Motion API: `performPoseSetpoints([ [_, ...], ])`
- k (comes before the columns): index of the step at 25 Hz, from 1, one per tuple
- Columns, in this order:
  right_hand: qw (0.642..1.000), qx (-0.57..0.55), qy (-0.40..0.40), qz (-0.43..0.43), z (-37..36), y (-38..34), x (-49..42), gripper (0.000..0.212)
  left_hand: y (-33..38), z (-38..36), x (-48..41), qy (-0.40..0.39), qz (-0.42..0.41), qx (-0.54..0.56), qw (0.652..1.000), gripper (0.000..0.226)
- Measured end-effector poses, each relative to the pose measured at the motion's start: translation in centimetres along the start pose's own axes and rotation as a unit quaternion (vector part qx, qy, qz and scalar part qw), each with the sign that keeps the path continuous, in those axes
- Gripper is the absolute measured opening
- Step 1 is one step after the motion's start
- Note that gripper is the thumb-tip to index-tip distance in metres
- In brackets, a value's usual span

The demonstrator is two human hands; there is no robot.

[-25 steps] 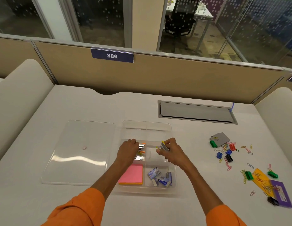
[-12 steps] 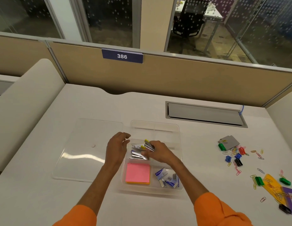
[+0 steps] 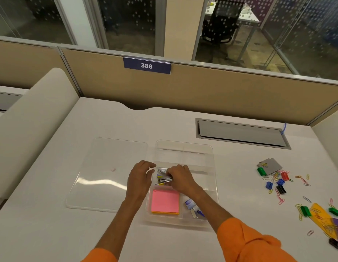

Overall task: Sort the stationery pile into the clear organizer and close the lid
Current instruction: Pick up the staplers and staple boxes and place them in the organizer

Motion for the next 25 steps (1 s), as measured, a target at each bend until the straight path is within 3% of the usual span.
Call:
performPoseSetpoints([
  [7, 0.999, -0.043, 0.008, -0.014, -0.1, -0.1, -0.2, 0.02, -0.3, -0.9, 0.4, 0.007, -0.003, -0.053, 0.999, 0.017],
  [10, 0.991, -0.113, 0.075, -0.017, 0.8, 0.5, 0.8, 0.022, -0.4, -1.3, 0.1, 0.018, -0.018, -0.124, 0.992, 0.028],
  [13, 0.981, -0.07, 0.181, -0.001, 1.3, 2.2, 2.2, 0.041, -0.1, -1.9, -0.3, 0.021, -0.02, -0.182, 0.983, 0.049],
  [15, 0.978, -0.017, 0.207, -0.009, 1.8, 3.4, 2.8, 0.056, 0.5, -2.4, -0.7, 0.01, -0.028, -0.203, 0.979, 0.062],
  [25, 0.973, 0.028, 0.205, -0.1, 3.7, 8.8, 7.1, 0.079, 6.8, -6.4, -0.8, -0.047, -0.06, -0.228, 0.971, 0.071],
])
Point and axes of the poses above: each hand's wrist, its own x-axis away from the middle knuckle, its own z-axis out of the back of the hand, y = z × x, the point moved 1 cm from there along -x, towards the middle knuckle, and after that the axes turned 1 degree about z, right-handed, at the moved point
